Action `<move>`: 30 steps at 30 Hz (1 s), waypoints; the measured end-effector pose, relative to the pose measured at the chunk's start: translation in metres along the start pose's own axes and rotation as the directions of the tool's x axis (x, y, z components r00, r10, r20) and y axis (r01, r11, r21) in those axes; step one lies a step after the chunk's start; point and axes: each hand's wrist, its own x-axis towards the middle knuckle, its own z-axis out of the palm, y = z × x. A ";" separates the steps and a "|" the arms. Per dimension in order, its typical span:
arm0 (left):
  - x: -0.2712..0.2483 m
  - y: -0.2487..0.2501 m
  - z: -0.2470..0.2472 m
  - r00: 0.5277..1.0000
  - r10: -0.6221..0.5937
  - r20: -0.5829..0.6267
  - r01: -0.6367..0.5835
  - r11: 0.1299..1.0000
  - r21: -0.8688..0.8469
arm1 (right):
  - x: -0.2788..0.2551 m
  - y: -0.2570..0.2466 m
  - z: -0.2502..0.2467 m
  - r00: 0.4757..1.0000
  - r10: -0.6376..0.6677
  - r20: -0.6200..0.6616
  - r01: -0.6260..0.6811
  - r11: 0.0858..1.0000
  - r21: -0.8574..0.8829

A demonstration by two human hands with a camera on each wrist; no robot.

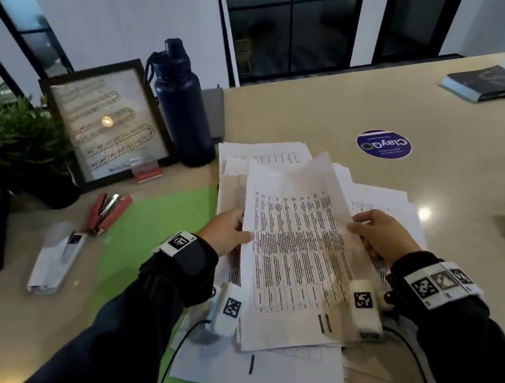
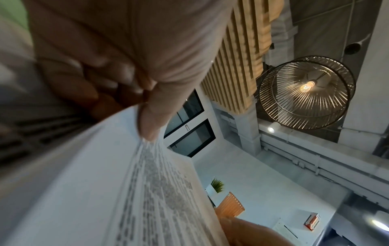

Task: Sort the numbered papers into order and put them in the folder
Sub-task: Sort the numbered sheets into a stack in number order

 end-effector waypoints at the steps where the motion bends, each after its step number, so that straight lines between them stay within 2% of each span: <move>1: 0.000 0.000 0.000 1.000 -0.005 0.026 0.003 0.997 0.078 | 0.001 -0.001 0.000 1.000 -0.017 0.008 0.018 0.996 -0.085; 3: -0.001 -0.001 -0.002 0.997 -0.029 0.065 0.018 0.986 0.165 | 0.003 -0.005 0.000 0.998 -0.041 0.037 0.048 0.972 -0.230; 5: -0.005 0.000 -0.003 0.994 -0.035 0.106 0.015 0.983 0.183 | 0.004 -0.007 -0.002 0.998 -0.038 0.056 0.052 0.959 -0.280; 6: -0.008 -0.002 -0.004 0.991 -0.038 0.131 0.016 0.986 0.164 | 0.006 -0.004 -0.004 0.998 -0.028 0.053 0.039 0.973 -0.227; 8: -0.015 -0.007 -0.004 0.983 -0.025 0.184 0.021 0.999 0.026 | 0.010 0.005 -0.010 0.999 0.034 0.032 -0.036 0.997 0.065; 10: -0.023 -0.013 -0.005 0.977 -0.012 0.212 0.035 0.994 -0.107 | 0.012 0.013 -0.017 0.995 0.099 0.013 -0.097 0.933 0.347; 12: -0.030 -0.018 -0.008 0.981 -0.016 0.194 0.042 0.990 -0.132 | 0.015 0.017 -0.020 0.993 0.115 0.019 -0.111 0.892 0.438; 14: -0.036 -0.022 -0.014 0.996 -0.042 0.085 0.042 0.999 -0.004 | 0.016 0.017 -0.019 0.995 0.096 0.027 -0.099 0.905 0.413; 16: -0.043 -0.024 -0.023 0.990 -0.105 -0.093 0.117 0.984 0.137 | 0.018 0.018 -0.018 0.997 0.077 0.029 -0.082 0.924 0.374; 19: -0.056 -0.022 -0.034 0.952 -0.227 -0.207 0.258 0.956 0.140 | 0.021 0.020 -0.016 0.998 0.055 0.023 -0.059 0.958 0.282; 22: -0.060 -0.023 -0.038 0.930 -0.316 -0.186 0.319 0.948 -0.018 | 0.023 0.019 -0.015 0.999 0.036 0.002 -0.036 0.988 0.152; 24: -0.065 -0.024 -0.037 0.919 -0.385 -0.088 0.367 0.915 -0.170 | 0.021 0.015 -0.013 1.000 0.018 -0.018 -0.017 0.998 0.057; 25: -0.066 -0.025 -0.036 0.918 -0.394 -0.041 0.380 0.905 -0.191 | 0.017 0.010 -0.011 1.000 0.013 -0.019 -0.012 1.000 0.024; 27: -0.071 -0.024 -0.033 0.934 -0.358 0.007 0.357 0.928 -0.110 | 0.016 0.006 -0.008 1.000 0.008 -0.012 -0.009 0.999 -0.038; 30: -0.075 -0.022 -0.029 0.966 -0.239 0.101 0.233 0.970 0.063 | 0.010 -0.004 -0.006 1.000 0.011 0.018 -0.009 0.991 -0.136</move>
